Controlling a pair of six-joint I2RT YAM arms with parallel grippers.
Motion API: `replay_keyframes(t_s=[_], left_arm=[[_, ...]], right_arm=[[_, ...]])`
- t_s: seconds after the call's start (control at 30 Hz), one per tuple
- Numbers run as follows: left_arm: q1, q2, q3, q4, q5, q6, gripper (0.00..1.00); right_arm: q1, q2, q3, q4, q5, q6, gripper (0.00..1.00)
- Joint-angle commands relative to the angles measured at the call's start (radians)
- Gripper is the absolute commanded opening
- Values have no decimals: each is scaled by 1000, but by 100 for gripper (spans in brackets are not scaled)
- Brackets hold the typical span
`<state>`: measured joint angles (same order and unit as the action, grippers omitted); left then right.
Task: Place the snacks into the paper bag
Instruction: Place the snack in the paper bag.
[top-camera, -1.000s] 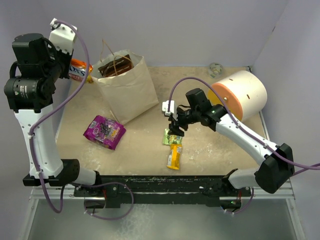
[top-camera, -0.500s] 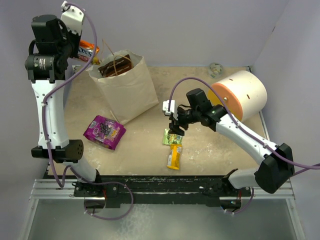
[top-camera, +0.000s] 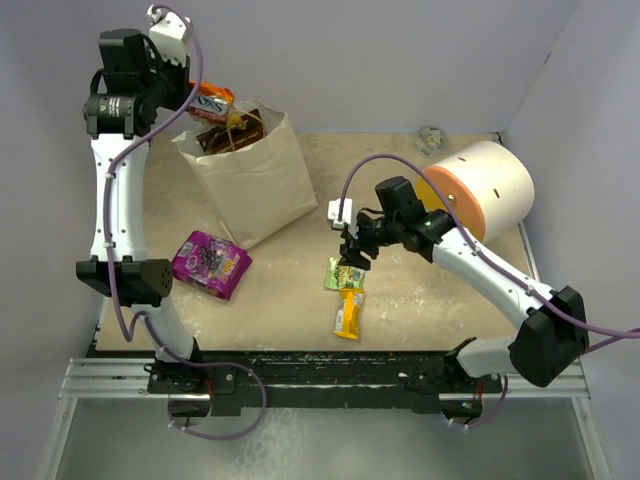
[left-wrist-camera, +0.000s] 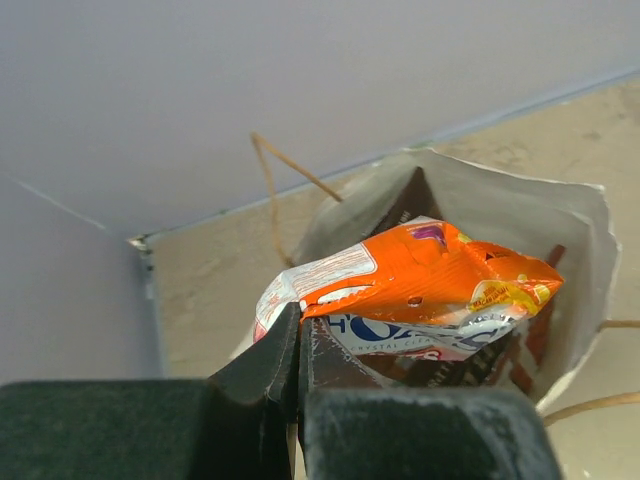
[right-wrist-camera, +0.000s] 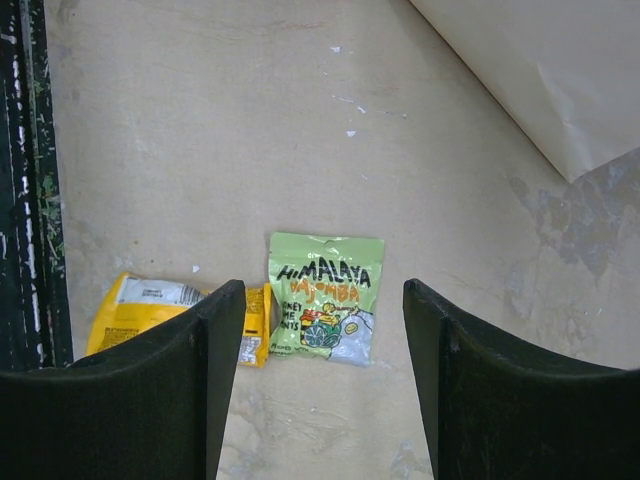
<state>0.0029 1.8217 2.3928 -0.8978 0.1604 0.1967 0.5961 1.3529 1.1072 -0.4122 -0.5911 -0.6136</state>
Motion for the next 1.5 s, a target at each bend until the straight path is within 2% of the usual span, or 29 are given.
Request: replay_keyframes(t_s=[0.0, 0.43, 0.57, 0.73, 1.23, 1.47], left_arm=[[5, -19, -55, 95, 160, -96, 0], [-24, -200, -395, 37, 502, -149, 0], [-88, -230, -443, 11, 519, -171, 0], [-167, -291, -574, 44, 524, -182, 0], [-227, -340, -725, 104, 637, -263, 0], [-236, -298, -664, 42, 489, -181, 0]], right_arm=[[-11, -30, -3, 25, -3, 5, 67], [-28, -45, -9, 33, -13, 6, 67], [-31, -44, -10, 33, -9, 5, 67], [-37, -44, -14, 38, -6, 4, 67], [-69, -41, -12, 29, -6, 5, 67], [-89, -42, -16, 39, -11, 6, 67]])
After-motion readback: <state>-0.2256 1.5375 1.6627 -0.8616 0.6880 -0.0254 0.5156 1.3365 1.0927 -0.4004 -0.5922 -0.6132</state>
